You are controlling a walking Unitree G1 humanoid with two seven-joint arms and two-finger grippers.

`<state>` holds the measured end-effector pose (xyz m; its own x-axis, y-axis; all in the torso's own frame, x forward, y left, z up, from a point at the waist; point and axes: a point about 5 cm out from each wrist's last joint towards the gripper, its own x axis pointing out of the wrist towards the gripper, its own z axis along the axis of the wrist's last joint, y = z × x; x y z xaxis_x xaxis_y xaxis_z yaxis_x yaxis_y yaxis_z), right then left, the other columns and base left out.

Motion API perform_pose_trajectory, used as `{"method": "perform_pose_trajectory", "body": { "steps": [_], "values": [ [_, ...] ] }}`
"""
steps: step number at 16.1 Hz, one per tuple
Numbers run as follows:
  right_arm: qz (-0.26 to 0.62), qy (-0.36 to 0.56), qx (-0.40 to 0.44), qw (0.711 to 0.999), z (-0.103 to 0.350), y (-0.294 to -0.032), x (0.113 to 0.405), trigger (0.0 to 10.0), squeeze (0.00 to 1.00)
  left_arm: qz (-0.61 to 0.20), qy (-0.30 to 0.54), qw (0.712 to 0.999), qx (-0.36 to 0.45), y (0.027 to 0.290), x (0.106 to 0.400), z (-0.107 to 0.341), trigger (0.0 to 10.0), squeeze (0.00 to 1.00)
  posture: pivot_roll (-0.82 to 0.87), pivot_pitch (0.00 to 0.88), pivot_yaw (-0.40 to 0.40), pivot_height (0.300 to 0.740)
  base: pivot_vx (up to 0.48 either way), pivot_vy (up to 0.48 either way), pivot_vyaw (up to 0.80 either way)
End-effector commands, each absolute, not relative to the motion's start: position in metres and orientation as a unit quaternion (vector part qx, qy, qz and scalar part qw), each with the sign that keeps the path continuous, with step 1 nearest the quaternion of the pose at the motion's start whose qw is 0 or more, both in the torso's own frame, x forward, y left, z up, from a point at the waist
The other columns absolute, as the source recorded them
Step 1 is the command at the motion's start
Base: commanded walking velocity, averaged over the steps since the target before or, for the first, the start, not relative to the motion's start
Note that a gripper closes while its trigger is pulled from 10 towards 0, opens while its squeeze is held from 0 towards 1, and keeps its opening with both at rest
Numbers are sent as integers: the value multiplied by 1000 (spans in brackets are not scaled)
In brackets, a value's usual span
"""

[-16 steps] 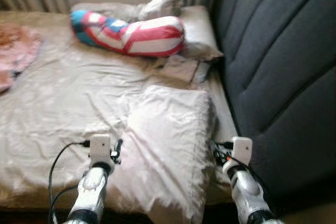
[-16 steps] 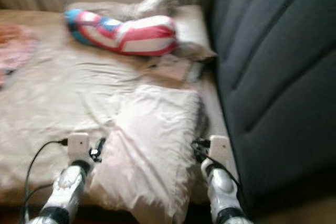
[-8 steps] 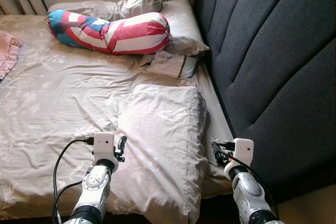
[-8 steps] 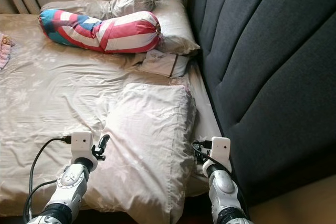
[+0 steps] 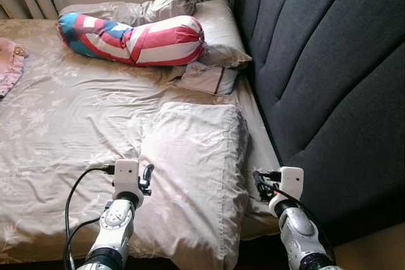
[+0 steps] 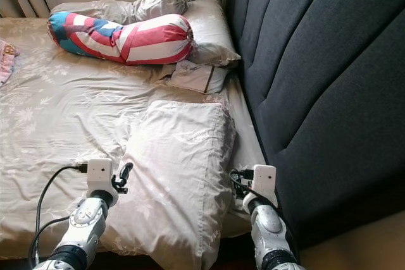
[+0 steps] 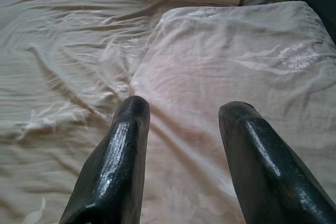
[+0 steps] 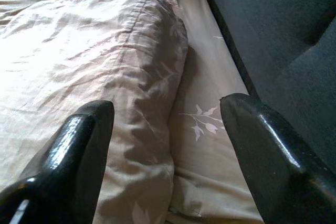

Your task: Clean up the room

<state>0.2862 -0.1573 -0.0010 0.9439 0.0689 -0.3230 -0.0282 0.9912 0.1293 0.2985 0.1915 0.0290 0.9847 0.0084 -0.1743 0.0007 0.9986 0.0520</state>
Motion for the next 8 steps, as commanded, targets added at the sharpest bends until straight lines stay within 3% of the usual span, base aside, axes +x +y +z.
{"method": "perform_pose_trajectory", "body": {
  "steps": [1, 6, 8],
  "values": [
    [29, 171, 51, 984, -3, -157, 285, 10000, 0, 2, 98, 995, 30, 192, 296, 25, 10000, 0, -149, 74, -74, 740, 311, 0, 0],
    [24, 173, 62, 983, -3, -158, 284, 10000, 0, 1, 97, 995, 30, 191, 296, 25, 10000, 0, -147, 75, -75, 740, 343, 0, 0],
    [21, 172, 65, 983, -3, -158, 284, 10000, 0, -4, 94, 995, 28, 190, 296, 26, 10000, 0, -148, 75, -75, 740, 0, 0, 0]
  ]
}}
